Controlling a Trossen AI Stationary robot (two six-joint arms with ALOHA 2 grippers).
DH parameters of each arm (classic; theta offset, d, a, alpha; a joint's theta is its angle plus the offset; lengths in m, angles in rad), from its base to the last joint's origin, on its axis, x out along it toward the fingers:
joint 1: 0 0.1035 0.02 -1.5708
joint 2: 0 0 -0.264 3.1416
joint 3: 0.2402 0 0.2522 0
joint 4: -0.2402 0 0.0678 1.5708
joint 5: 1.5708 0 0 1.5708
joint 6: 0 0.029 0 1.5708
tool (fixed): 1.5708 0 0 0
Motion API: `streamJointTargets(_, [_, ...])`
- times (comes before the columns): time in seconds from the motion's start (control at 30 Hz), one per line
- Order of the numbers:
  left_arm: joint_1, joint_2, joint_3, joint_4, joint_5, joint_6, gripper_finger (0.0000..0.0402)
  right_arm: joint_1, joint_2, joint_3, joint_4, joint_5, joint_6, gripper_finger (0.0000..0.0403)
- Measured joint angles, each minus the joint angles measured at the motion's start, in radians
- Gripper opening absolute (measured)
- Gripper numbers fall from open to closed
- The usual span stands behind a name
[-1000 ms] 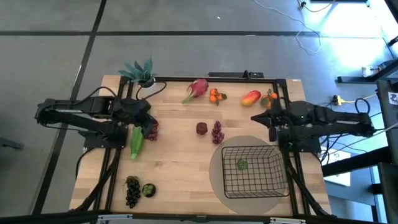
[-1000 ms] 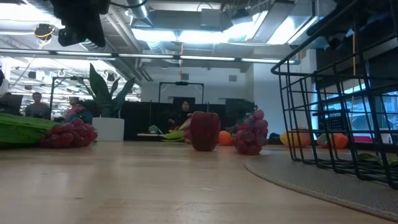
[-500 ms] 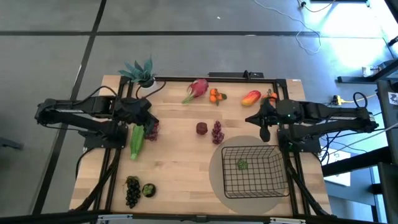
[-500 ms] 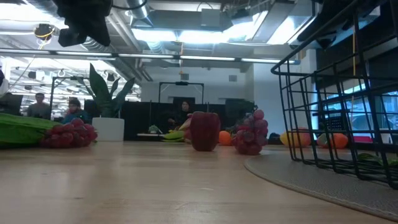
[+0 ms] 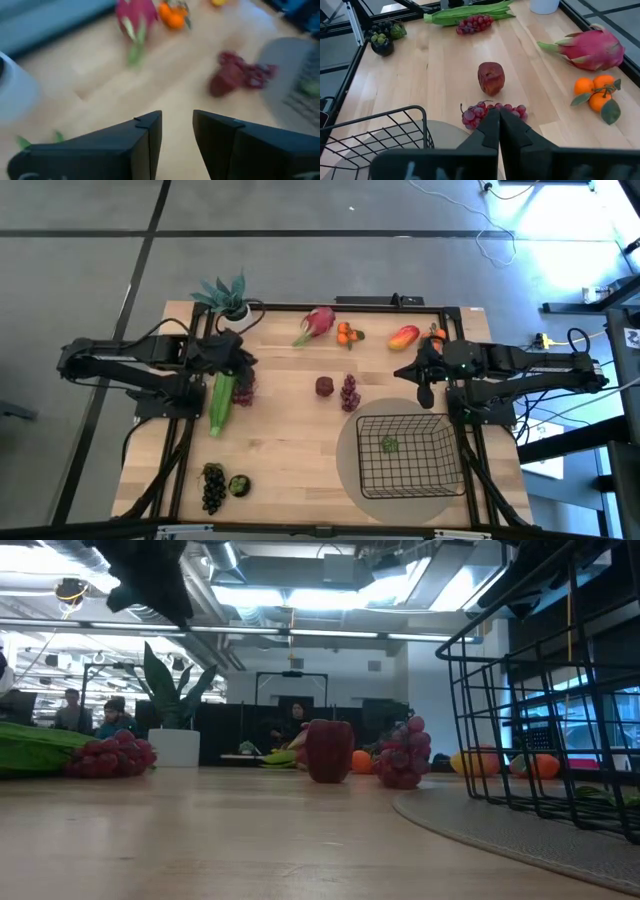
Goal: Build produce basket
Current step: Put the red dragon fruit into the black wire basket
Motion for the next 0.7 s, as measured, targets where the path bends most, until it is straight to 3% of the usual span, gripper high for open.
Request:
streamJointTargets(0.1, [0.004, 0.022, -0.001, 0.021, -0.059, 0.123, 0.0097, 0.000, 0.000, 0.000, 0.000, 0.000, 0.005, 0.0000])
streamJointTargets(0.27, [0.045, 0.101, -0.001, 0.122, -0.057, 0.245, 0.0097, 0.000, 0.000, 0.000, 0.000, 0.000, 0.003, 0.0000])
streamJointTargets(0.7, [0.217, 0.395, 0.000, 0.410, 0.124, 0.507, 0.0096, 0.000, 0.000, 0.000, 0.001, 0.001, -0.001, 0.0000])
